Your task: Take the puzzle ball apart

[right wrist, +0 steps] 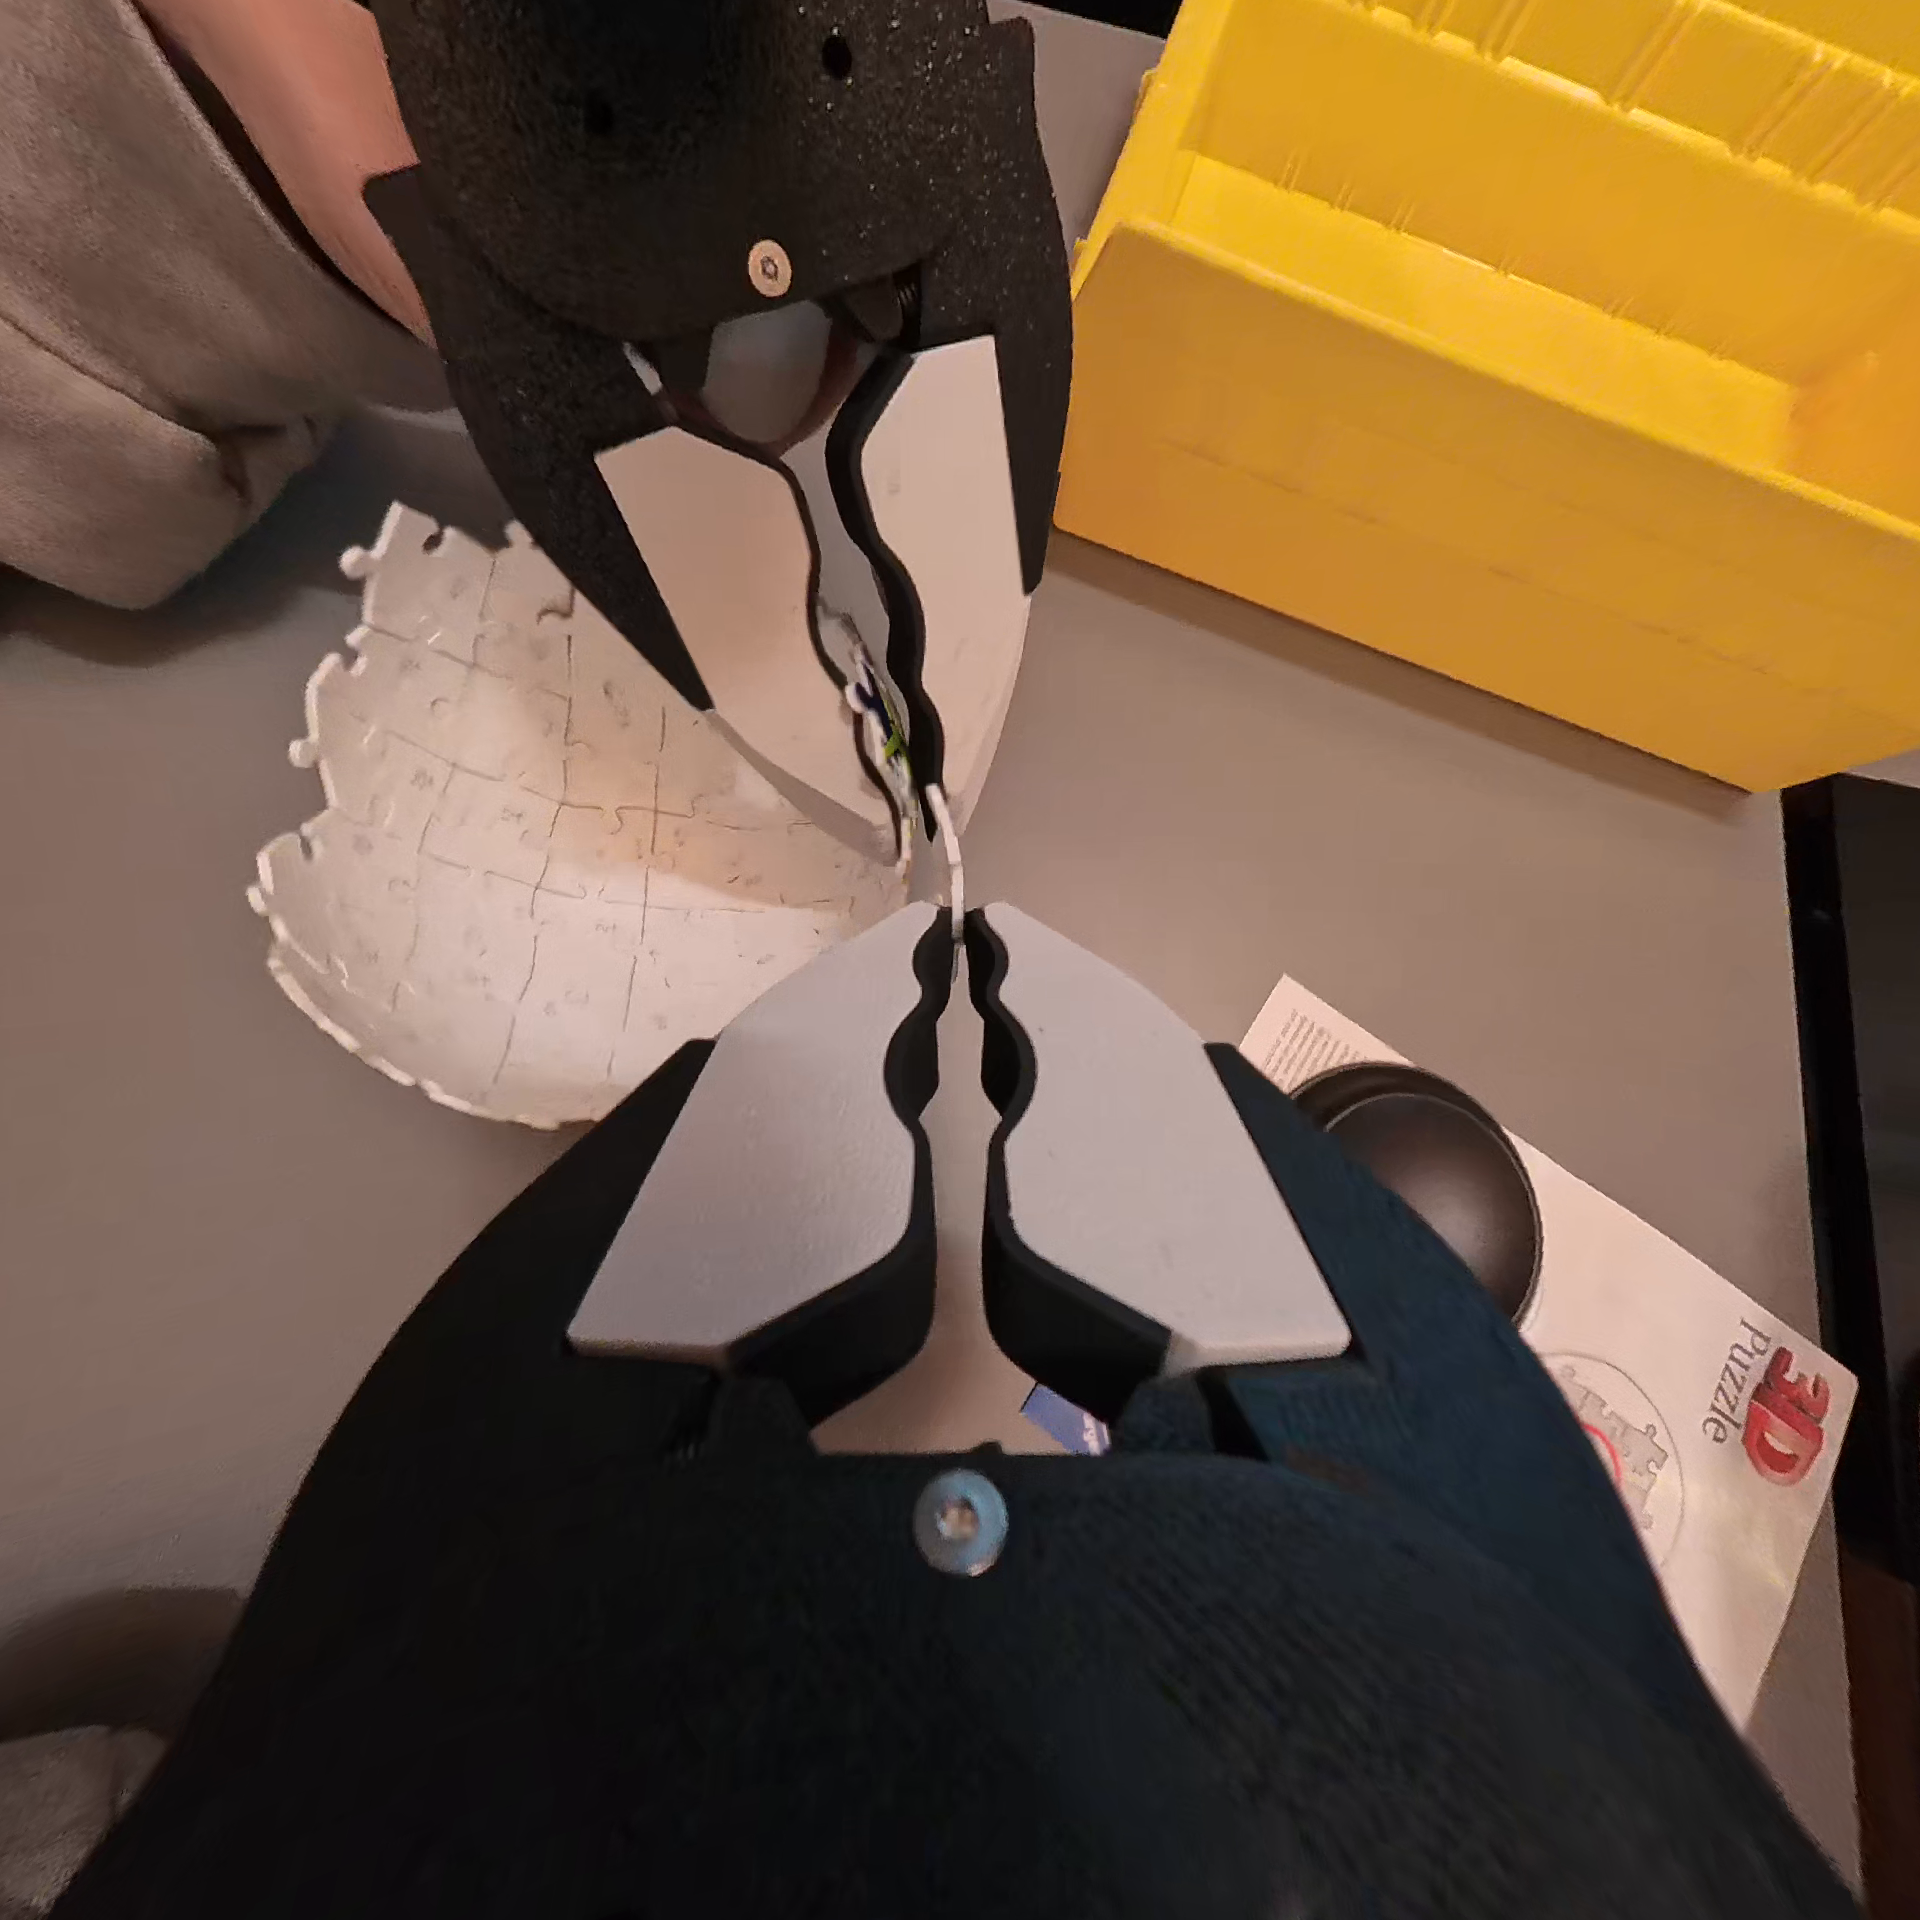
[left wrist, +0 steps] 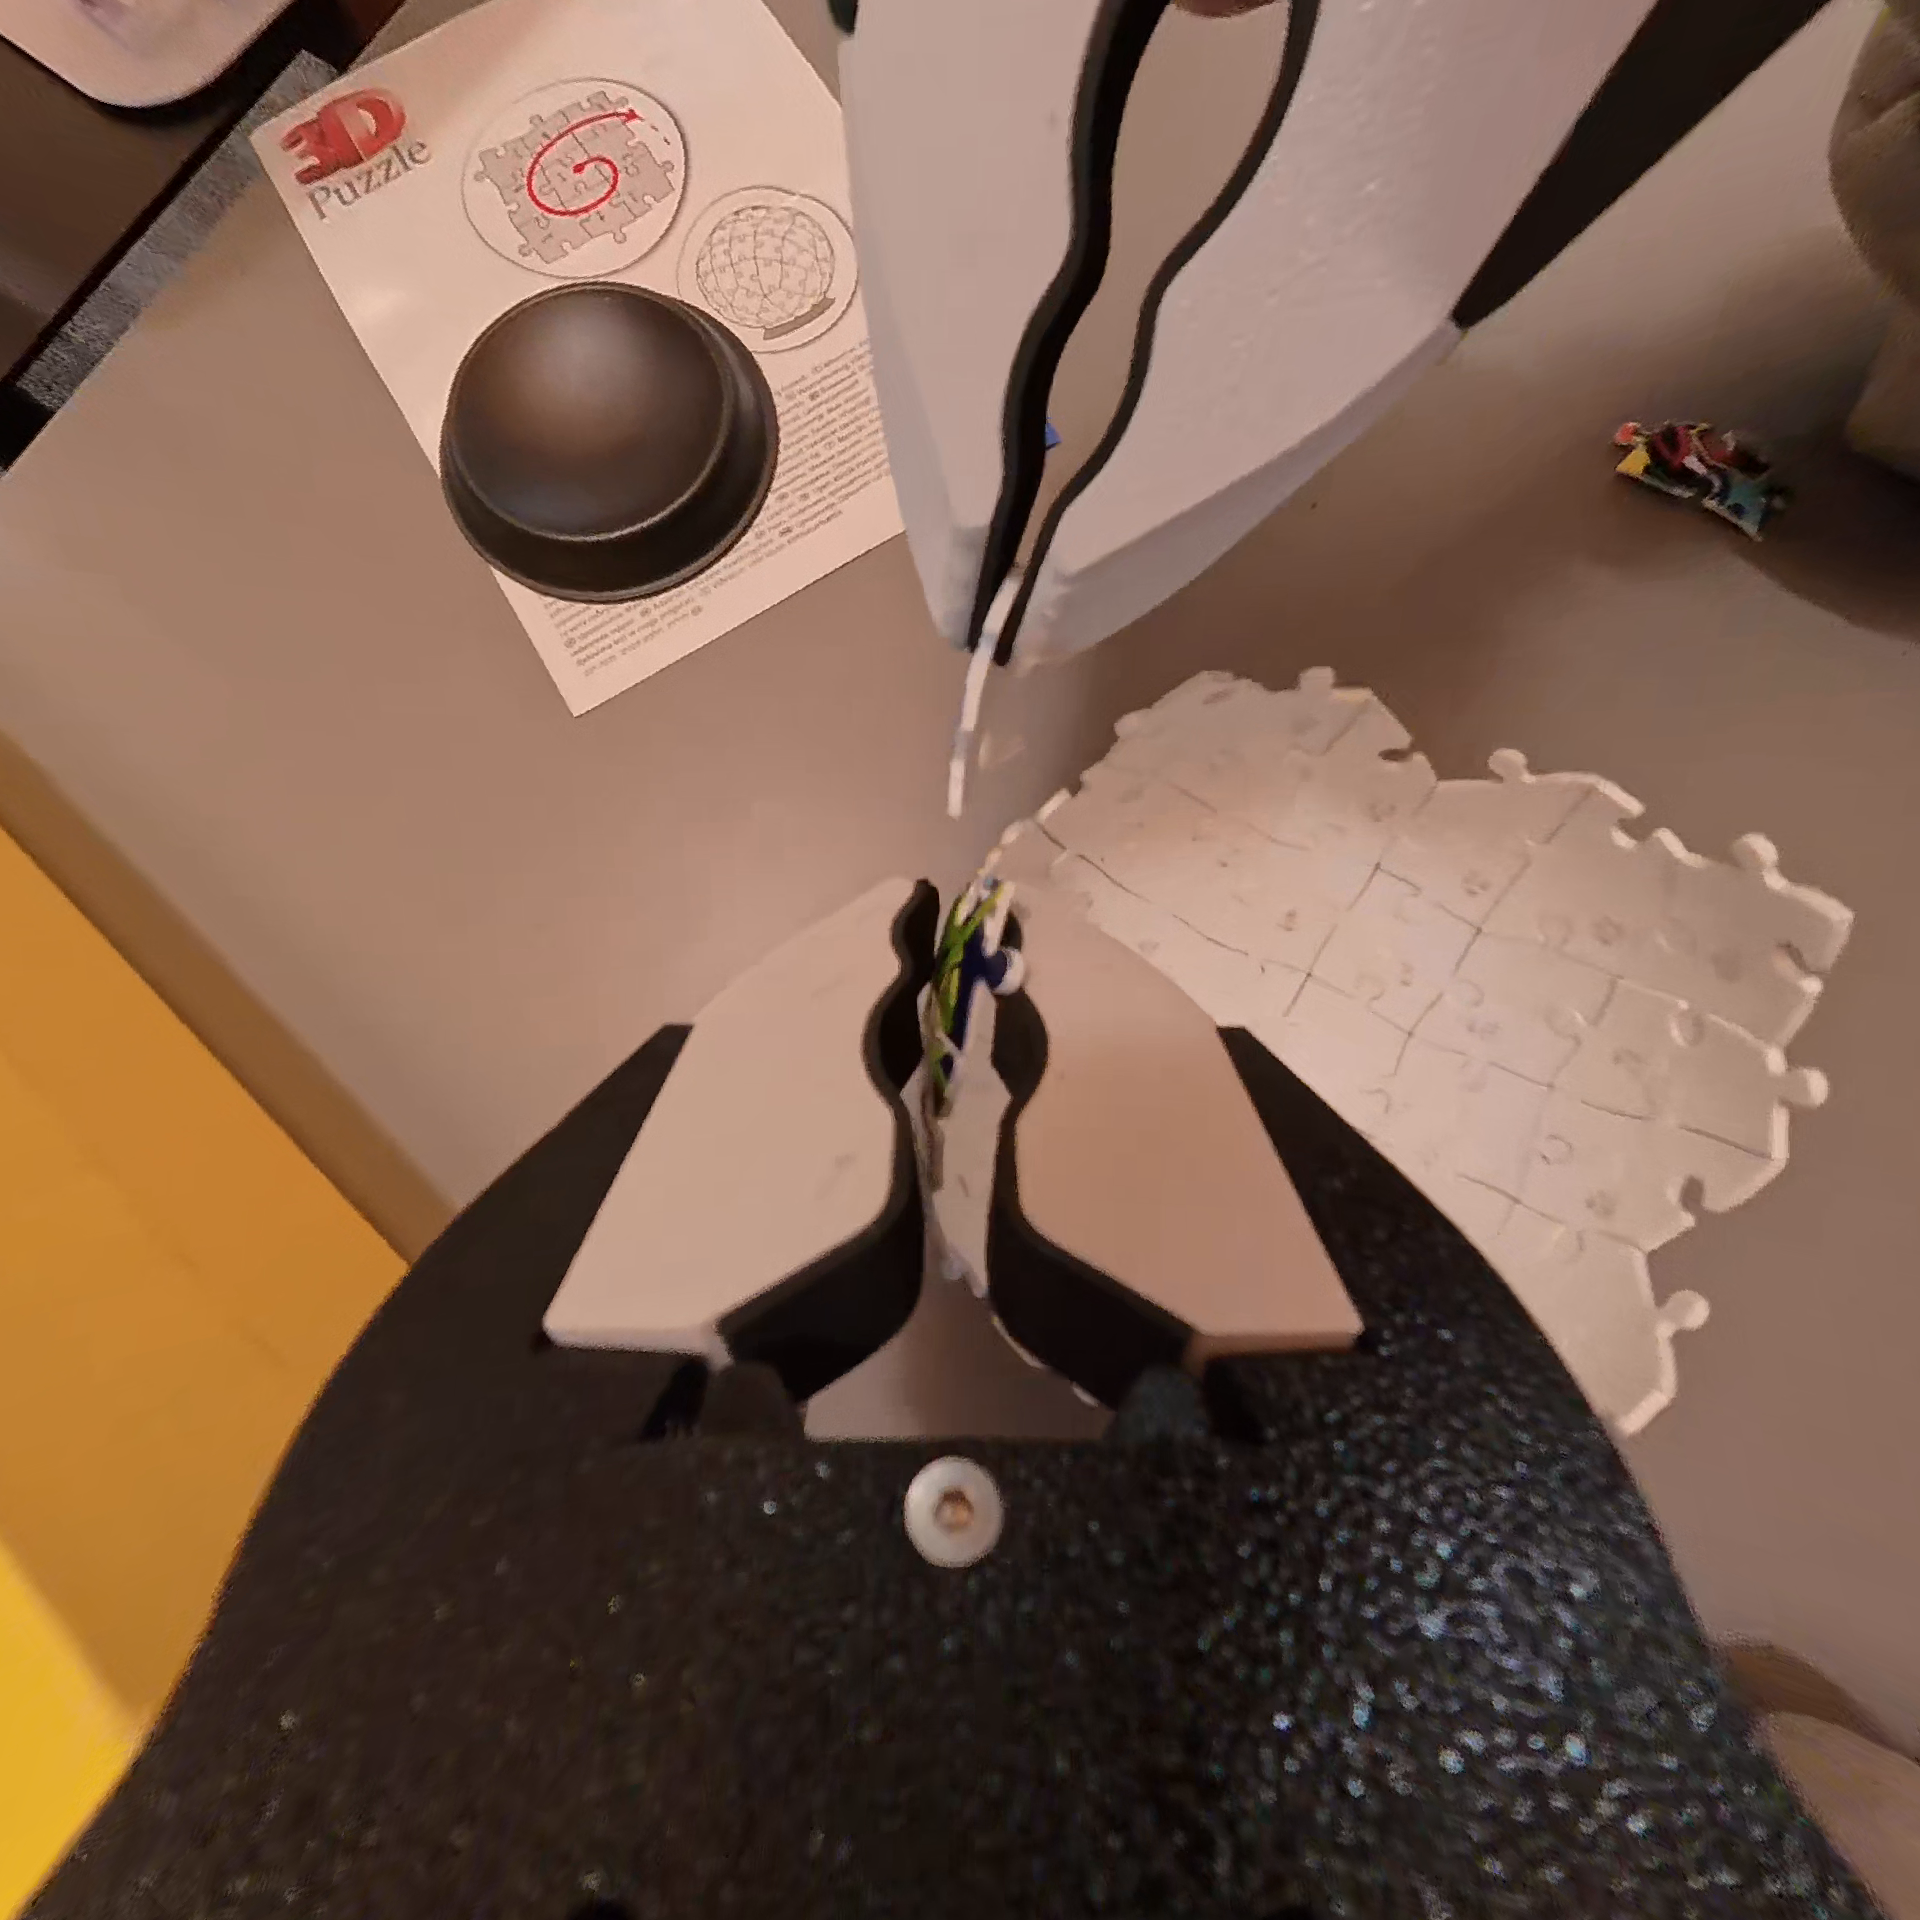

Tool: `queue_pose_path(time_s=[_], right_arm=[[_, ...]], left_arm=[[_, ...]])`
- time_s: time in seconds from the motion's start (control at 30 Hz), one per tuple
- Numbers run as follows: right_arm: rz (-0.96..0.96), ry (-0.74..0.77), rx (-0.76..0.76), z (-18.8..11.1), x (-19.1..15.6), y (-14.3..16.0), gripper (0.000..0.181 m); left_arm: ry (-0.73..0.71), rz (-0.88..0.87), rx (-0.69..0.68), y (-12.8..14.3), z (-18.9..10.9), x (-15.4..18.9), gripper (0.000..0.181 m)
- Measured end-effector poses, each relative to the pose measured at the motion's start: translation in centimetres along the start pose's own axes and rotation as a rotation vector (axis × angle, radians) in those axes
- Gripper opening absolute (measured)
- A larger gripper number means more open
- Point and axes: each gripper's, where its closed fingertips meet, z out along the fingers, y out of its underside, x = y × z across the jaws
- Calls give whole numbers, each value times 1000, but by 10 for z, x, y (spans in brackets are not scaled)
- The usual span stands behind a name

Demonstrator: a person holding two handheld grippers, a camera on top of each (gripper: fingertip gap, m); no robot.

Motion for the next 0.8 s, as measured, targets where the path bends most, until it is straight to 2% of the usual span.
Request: queue_pose_path(time_s=[0.03, 0.3, 0.5, 0.8], right_arm=[[-12, 2, 7, 1, -1, -2, 2], [-106, -53, -8, 16, -12, -13, 3], [-173, -49, -90, 22, -7, -4, 2], [-250, -43, -122, 30, -2, -5, 3]], left_arm=[[-10, -1, -4, 2, -1, -2, 6], [-39, -55, -40, 12, -4, -6, 7], [-2, -49, -69, 21, 1, -2, 12], [7, -66, -21, 15, 2, -6, 13]])
